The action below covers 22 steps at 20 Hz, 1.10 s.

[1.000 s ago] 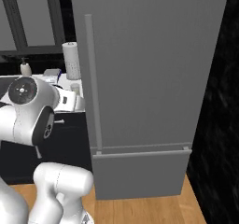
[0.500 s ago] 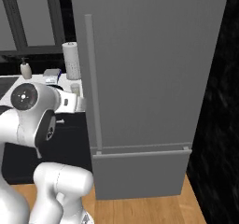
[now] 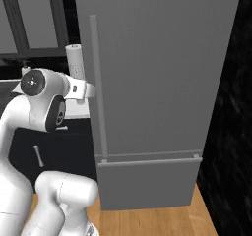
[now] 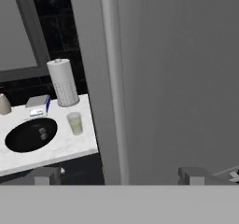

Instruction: Grab a lemon wedge from the fridge and one ice cube from the ice bowl, and put them in the glass of lemonade.

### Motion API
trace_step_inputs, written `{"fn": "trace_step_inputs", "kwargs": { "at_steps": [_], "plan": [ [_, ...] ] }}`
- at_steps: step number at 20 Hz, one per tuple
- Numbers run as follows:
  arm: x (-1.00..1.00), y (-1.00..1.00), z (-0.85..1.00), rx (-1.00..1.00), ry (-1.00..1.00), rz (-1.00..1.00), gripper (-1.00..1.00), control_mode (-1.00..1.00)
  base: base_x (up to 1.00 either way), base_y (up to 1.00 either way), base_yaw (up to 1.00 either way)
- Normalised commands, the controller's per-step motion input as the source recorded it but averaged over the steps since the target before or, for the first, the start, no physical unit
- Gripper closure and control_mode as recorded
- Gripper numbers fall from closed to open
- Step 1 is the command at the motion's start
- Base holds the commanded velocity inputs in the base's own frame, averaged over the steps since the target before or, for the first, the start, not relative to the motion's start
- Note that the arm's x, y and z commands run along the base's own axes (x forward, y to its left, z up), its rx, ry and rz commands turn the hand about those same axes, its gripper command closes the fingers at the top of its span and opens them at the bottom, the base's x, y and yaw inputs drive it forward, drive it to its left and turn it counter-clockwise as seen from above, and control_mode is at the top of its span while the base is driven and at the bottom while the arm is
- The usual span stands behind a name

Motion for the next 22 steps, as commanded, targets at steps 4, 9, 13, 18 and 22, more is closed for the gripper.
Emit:
{"fn": "trace_step_inputs", "kwargs": {
  "at_steps": [4, 9, 13, 18, 22],
  "plan": [
    [0.72, -0.01, 0.10, 0.00, 0.04, 0.01, -1.00, -1.00, 0.00, 0.00, 0.00],
    [0.42, 0.00, -0.06, 0.00, 0.03, 0.07, -1.00, -1.00, 0.00, 0.00, 0.00],
    [0.37, 0.02, -0.18, 0.00, 0.02, 0.03, -1.00, -1.00, 0.00, 0.00, 0.00],
    [0.58, 0.14, -0.06, 0.00, 0.12, 0.00, -1.00, -1.00, 0.00, 0.00, 0.00],
    [0.68, 0.05, -0.23, 0.00, 0.07, 0.00, -1.00, -1.00, 0.00, 0.00, 0.00]
  ]
}}
